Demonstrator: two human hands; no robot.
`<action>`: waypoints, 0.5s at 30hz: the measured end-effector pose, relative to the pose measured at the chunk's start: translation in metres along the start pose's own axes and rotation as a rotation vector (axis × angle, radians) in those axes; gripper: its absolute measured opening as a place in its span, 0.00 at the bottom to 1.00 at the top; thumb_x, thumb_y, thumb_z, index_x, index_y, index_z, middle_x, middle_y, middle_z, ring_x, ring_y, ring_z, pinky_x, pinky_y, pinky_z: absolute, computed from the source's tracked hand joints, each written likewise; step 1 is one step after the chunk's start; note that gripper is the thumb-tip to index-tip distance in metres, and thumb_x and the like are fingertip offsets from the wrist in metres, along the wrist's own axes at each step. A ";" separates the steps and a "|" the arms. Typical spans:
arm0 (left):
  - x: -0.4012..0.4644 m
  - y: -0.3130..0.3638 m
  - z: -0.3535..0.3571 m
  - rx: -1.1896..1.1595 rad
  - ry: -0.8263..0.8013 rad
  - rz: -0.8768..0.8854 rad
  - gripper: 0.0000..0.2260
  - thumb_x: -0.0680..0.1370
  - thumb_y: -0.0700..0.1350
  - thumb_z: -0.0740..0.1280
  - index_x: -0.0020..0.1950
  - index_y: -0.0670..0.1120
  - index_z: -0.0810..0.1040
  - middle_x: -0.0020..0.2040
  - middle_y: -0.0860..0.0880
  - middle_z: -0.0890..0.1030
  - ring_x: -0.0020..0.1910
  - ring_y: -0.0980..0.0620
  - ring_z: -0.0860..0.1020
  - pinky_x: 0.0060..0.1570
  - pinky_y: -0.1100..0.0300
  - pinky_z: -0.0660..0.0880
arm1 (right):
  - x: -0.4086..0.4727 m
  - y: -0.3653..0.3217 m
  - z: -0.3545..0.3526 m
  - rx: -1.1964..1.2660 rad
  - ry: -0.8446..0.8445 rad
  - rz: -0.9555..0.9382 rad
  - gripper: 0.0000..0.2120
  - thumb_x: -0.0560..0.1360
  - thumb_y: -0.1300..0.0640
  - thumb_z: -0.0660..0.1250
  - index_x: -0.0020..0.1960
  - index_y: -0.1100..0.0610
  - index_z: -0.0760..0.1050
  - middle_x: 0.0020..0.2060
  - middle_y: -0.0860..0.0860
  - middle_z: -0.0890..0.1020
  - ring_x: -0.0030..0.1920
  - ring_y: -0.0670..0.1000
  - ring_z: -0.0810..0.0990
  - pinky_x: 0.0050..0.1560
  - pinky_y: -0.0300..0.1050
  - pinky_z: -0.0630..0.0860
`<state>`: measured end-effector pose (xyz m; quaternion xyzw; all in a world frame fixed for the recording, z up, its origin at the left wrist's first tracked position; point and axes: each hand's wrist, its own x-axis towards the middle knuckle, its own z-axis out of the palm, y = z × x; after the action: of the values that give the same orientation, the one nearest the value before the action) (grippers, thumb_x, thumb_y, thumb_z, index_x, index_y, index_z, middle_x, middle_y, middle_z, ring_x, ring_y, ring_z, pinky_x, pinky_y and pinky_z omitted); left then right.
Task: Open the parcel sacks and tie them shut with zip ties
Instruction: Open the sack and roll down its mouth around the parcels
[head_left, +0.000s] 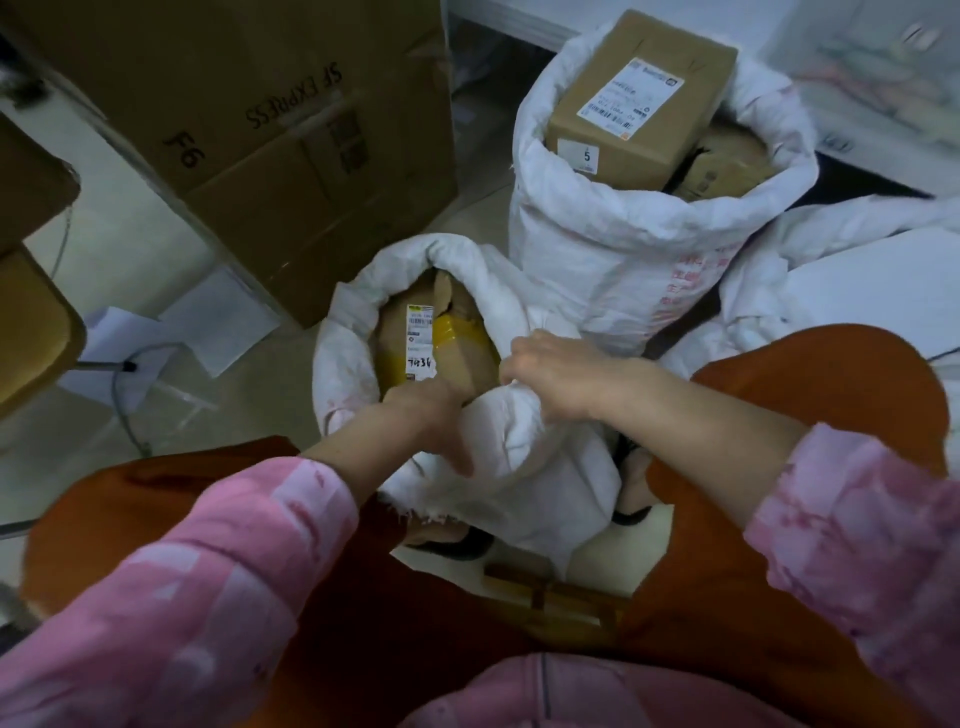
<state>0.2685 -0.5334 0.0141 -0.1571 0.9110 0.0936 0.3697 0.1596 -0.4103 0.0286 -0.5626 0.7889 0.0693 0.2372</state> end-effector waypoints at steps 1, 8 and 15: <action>-0.005 0.003 0.005 0.015 -0.018 0.006 0.27 0.64 0.58 0.76 0.58 0.49 0.74 0.50 0.50 0.78 0.52 0.48 0.78 0.49 0.56 0.76 | -0.002 -0.004 0.007 -0.032 0.021 -0.022 0.24 0.71 0.69 0.66 0.63 0.53 0.70 0.56 0.52 0.69 0.59 0.54 0.68 0.41 0.45 0.65; -0.020 0.016 0.027 0.175 0.284 0.028 0.09 0.77 0.44 0.62 0.56 0.46 0.75 0.53 0.45 0.80 0.52 0.45 0.79 0.45 0.54 0.75 | -0.007 -0.023 0.026 -0.197 0.084 -0.132 0.13 0.73 0.61 0.67 0.57 0.57 0.73 0.55 0.52 0.74 0.59 0.54 0.70 0.41 0.44 0.62; -0.029 0.007 0.008 0.012 0.753 0.061 0.09 0.65 0.31 0.70 0.41 0.40 0.76 0.40 0.41 0.78 0.34 0.40 0.79 0.28 0.55 0.68 | -0.004 -0.019 -0.001 -0.226 0.533 0.000 0.10 0.63 0.69 0.70 0.43 0.63 0.76 0.32 0.59 0.80 0.34 0.58 0.81 0.31 0.44 0.59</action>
<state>0.2904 -0.5184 0.0293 -0.1511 0.9879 0.0347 0.0067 0.1775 -0.4142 0.0344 -0.5837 0.8108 0.0068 -0.0426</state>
